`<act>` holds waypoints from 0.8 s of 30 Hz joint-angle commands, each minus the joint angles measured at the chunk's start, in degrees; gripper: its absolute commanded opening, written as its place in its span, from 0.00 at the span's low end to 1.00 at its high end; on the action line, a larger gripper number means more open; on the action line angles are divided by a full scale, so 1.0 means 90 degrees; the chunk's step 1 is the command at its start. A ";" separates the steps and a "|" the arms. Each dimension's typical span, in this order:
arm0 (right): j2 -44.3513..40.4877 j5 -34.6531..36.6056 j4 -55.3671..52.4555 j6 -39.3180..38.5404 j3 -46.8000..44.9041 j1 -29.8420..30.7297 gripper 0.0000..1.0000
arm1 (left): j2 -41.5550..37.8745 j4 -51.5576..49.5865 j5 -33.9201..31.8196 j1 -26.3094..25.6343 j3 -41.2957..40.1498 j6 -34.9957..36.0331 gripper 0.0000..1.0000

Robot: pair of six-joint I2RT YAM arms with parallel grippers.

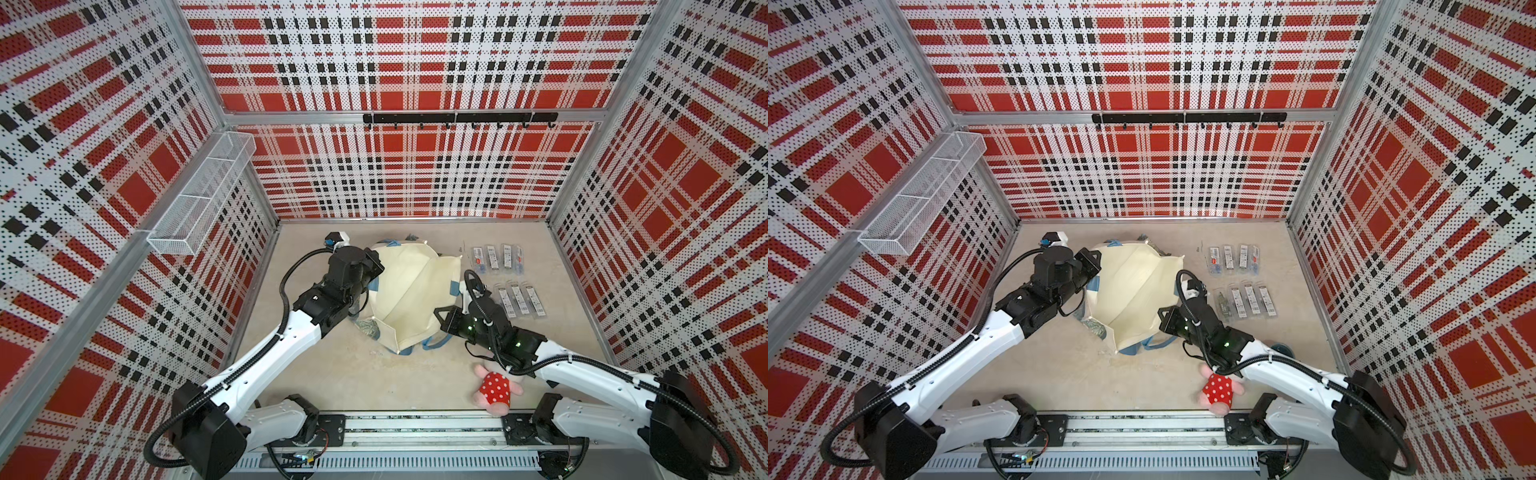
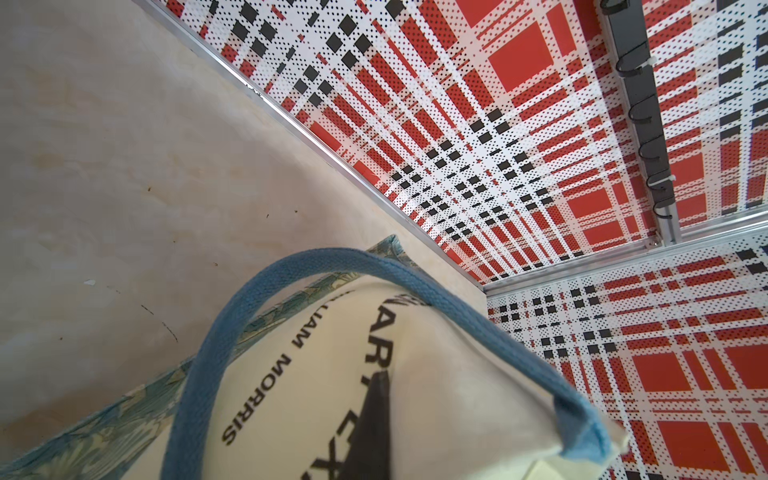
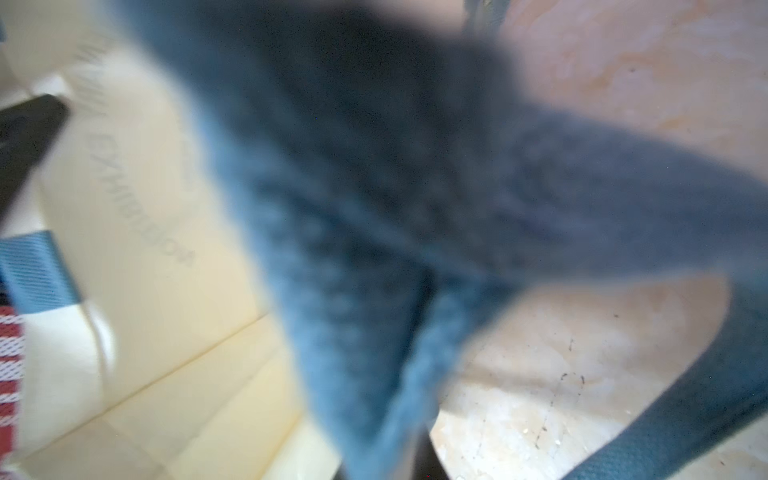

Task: Take out the compass set from the canvas bag
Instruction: Pick up the canvas bag from the center of the board, then place the canvas bag at the center of the board.

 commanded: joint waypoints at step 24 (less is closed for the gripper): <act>0.2669 -0.2095 -0.2672 -0.2793 0.3587 -0.1713 0.05 | -0.0041 -0.0266 0.1416 -0.0419 -0.0443 -0.1360 0.22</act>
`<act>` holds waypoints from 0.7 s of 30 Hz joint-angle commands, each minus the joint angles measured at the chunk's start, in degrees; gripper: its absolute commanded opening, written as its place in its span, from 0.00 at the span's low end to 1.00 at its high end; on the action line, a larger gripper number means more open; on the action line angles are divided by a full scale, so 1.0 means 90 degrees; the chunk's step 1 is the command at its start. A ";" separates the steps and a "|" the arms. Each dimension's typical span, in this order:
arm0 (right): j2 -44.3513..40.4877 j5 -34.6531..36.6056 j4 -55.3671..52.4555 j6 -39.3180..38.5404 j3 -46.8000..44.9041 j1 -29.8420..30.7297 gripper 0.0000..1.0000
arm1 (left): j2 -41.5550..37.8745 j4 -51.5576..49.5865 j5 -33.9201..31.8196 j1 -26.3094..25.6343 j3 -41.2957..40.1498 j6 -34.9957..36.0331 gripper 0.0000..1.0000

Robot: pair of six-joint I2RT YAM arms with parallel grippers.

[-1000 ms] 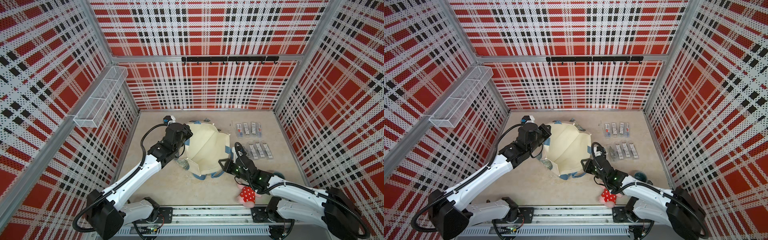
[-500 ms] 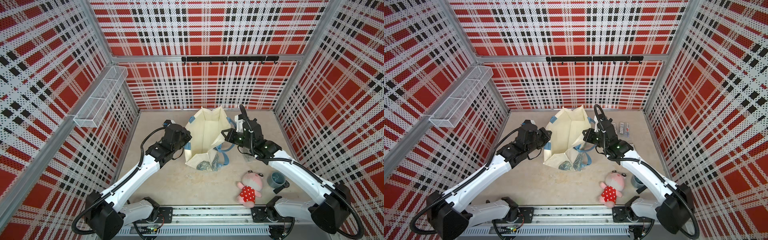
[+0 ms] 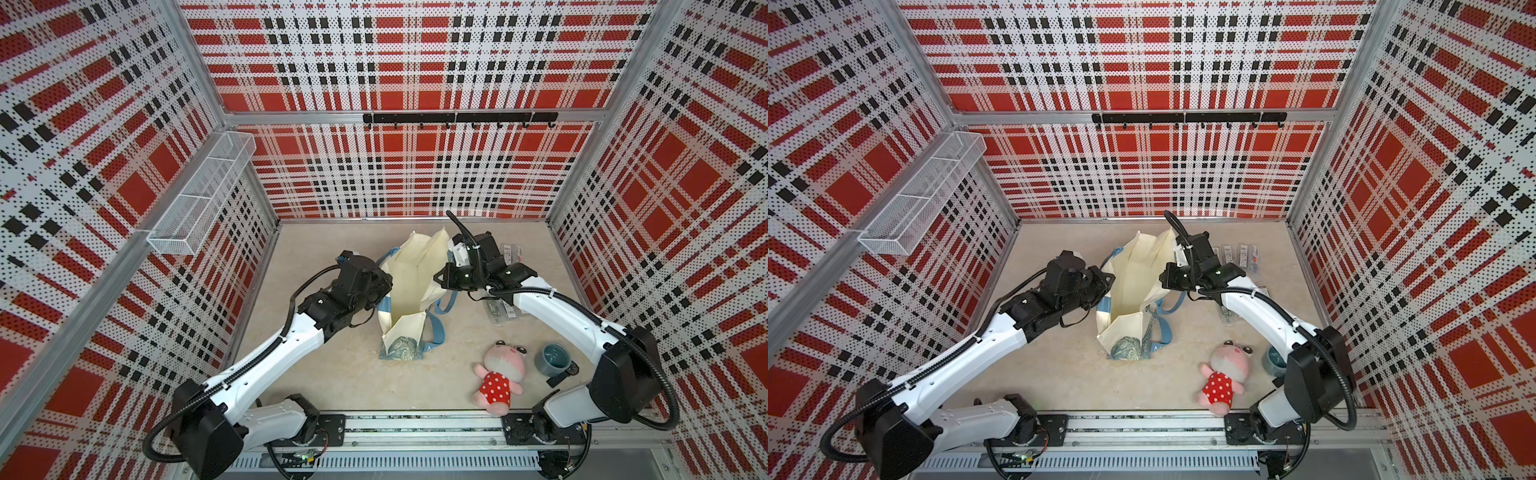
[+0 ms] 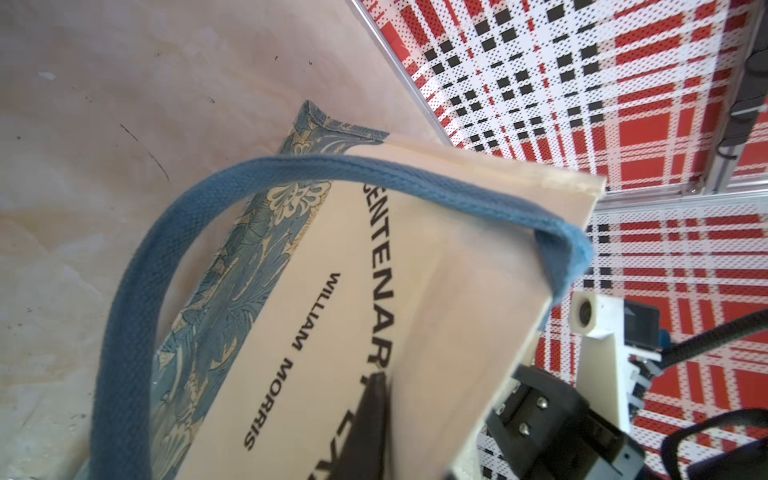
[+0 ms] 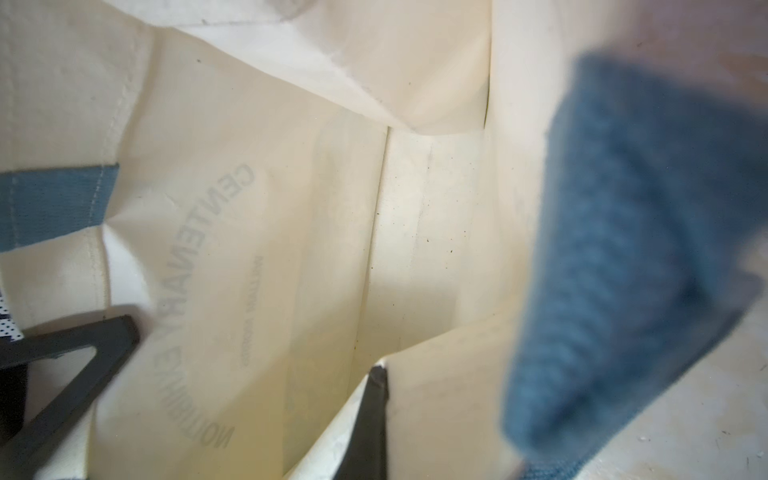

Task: Take out the compass set from the canvas bag
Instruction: Place the canvas bag at the center of the board.

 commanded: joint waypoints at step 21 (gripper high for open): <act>-0.0599 0.2365 -0.0311 -0.2645 0.0862 -0.0293 0.72 | -0.1880 0.2839 -0.1952 0.0665 -0.1477 0.4568 0.98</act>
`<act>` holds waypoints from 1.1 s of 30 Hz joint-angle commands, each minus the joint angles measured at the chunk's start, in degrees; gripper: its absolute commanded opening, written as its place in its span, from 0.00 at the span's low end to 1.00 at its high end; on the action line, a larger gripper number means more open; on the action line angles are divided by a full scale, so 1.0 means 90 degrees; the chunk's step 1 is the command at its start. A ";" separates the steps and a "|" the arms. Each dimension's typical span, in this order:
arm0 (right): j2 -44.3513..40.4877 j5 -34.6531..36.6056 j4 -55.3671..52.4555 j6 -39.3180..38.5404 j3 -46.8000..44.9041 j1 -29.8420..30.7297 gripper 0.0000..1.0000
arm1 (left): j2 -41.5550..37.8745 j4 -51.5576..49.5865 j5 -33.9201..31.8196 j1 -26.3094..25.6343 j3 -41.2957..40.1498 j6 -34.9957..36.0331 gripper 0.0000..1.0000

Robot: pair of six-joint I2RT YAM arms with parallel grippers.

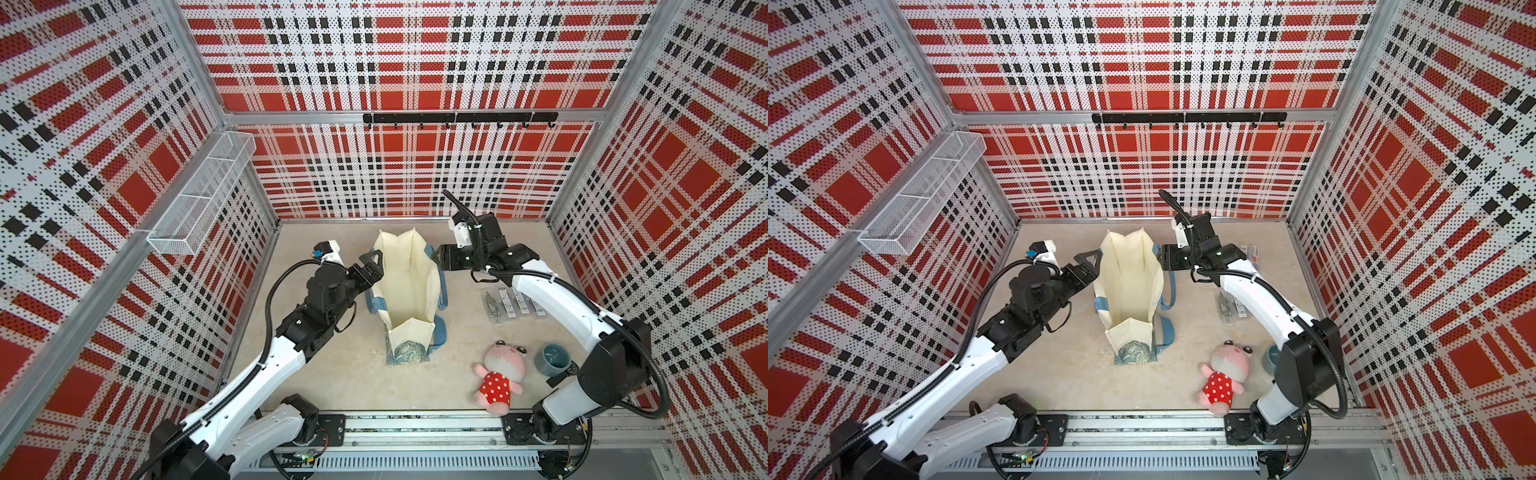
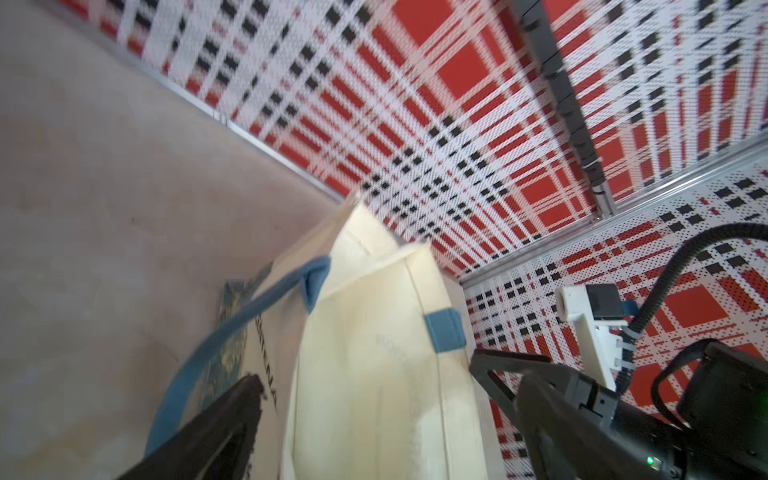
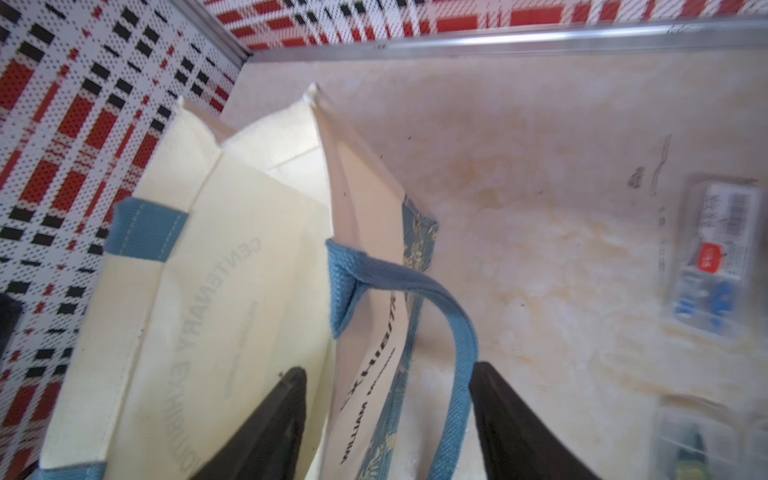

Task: Take out the compass set from the canvas bag
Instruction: Place the canvas bag at the center of the board, then reset both arms

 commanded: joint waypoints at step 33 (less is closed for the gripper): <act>0.0249 0.1210 1.0486 -0.1909 -0.6982 -0.2951 1.00 | 0.3702 0.8318 -0.0283 0.3327 -0.3703 0.4582 0.98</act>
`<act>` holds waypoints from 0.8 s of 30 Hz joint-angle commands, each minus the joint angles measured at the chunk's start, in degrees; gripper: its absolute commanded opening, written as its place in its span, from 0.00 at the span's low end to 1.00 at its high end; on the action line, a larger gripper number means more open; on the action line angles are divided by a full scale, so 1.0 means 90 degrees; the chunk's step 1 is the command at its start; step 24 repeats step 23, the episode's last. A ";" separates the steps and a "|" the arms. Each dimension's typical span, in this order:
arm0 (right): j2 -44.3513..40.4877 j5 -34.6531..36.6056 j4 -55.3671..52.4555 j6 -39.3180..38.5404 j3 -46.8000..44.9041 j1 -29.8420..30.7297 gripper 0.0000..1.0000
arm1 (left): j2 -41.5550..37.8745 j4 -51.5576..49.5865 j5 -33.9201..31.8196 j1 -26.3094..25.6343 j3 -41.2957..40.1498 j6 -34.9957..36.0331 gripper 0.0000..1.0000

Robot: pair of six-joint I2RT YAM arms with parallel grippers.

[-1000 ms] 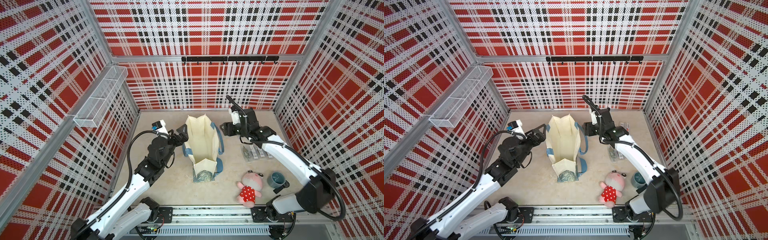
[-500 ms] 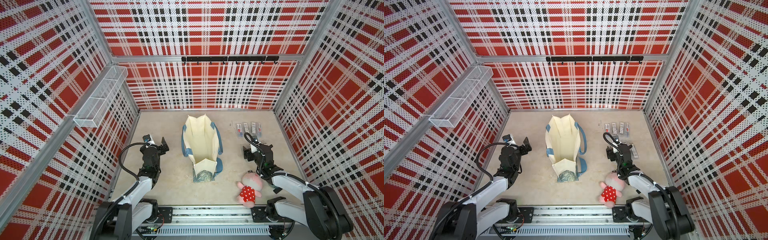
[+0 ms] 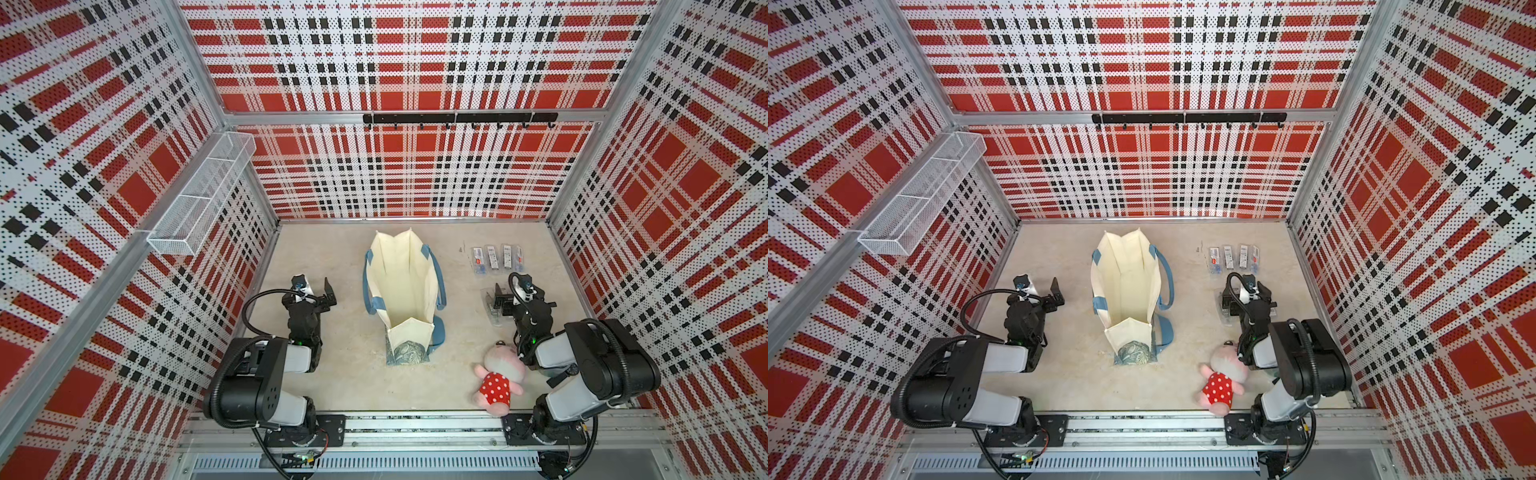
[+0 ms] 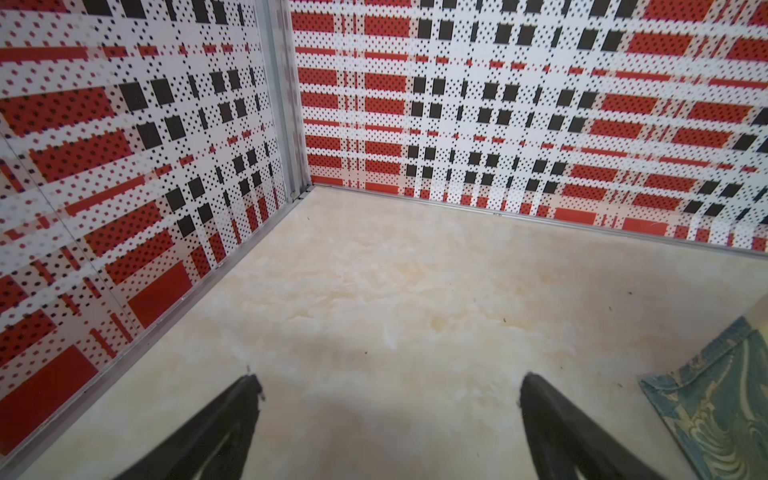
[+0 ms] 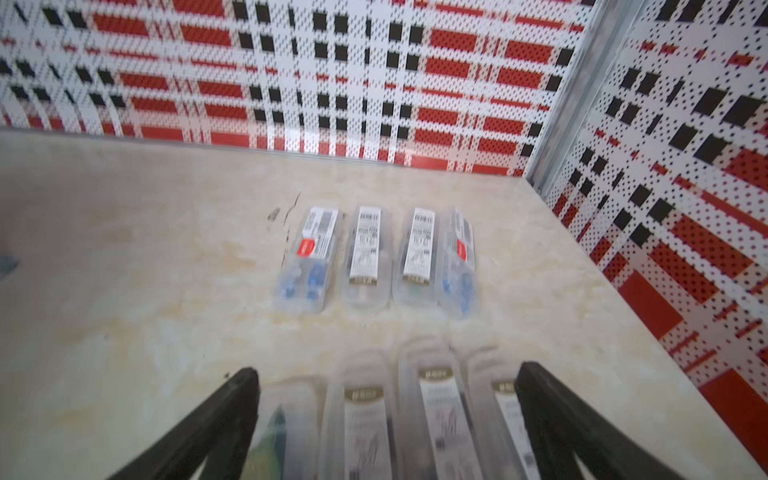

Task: Take out the compass set from the canvas bag
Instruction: Reset both arms

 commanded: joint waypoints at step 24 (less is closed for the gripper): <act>0.0003 -0.0293 -0.0329 0.0312 0.0260 -0.0207 1.00 | 0.0311 0.1100 -0.0129 0.0149 0.0009 -0.0055 0.98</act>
